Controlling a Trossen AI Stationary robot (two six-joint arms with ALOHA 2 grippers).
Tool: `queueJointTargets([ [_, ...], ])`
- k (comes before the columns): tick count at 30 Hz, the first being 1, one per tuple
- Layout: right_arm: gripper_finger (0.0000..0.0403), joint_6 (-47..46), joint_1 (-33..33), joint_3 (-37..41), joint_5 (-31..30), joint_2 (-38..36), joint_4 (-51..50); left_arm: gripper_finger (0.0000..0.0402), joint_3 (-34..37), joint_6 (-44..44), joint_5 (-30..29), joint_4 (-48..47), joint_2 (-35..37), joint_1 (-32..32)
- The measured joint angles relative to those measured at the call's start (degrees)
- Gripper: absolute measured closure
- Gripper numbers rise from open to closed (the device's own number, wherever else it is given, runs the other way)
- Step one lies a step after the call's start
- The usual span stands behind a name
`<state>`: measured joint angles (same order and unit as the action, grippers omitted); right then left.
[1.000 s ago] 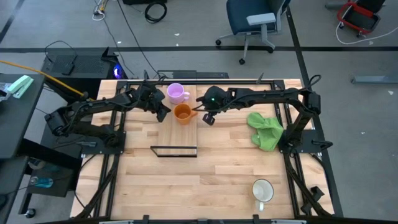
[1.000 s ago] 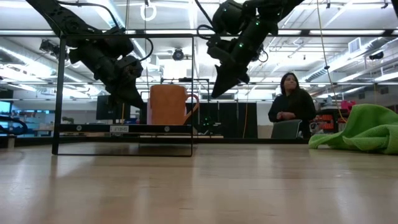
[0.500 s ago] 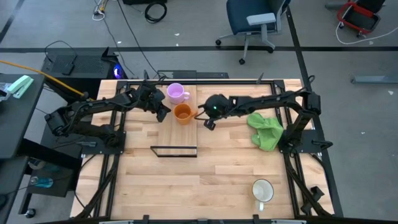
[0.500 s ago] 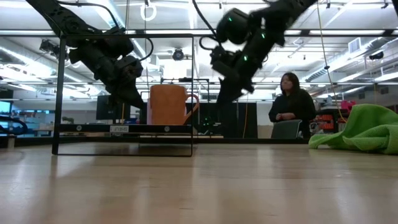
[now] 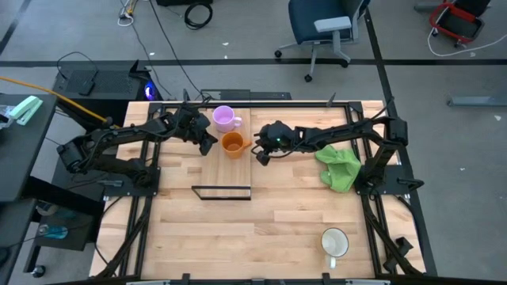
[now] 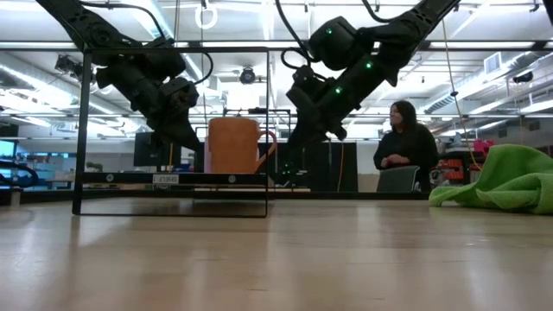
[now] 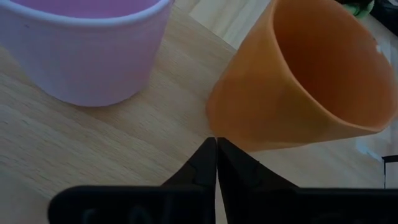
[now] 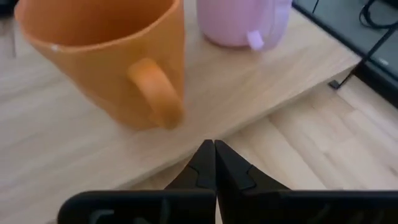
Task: Stack small to large cups/mugs on shelf
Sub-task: Put the orange mug on the shelf
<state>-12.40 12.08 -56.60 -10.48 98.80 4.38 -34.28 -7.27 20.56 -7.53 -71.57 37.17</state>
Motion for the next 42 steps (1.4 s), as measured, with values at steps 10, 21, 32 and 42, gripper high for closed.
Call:
queueJointTargets([
  [10, 0.0402, 0.6, -0.37, -2.09, 1.36, 0.0, 1.55, 0.0383, 0.0, -1.11, 0.0, 0.0, 0.0, 0.0],
  [21, 0.0403, 0.06, -0.65, -2.14, 1.46, 0.0, 2.15, 0.0387, 0.0, -1.11, -2.16, -1.84, 0.02, 0.0],
  [32, 0.0403, -3.5, -3.11, -2.16, -4.53, 1.13, 0.28, 0.0384, 0.0, -0.58, -2.82, -1.84, 0.02, 0.0],
  [42, 0.0403, -5.91, -3.65, -2.19, -4.52, 1.49, 2.83, 0.0381, 0.0, -0.89, -2.97, -2.23, 0.02, 0.0],
])
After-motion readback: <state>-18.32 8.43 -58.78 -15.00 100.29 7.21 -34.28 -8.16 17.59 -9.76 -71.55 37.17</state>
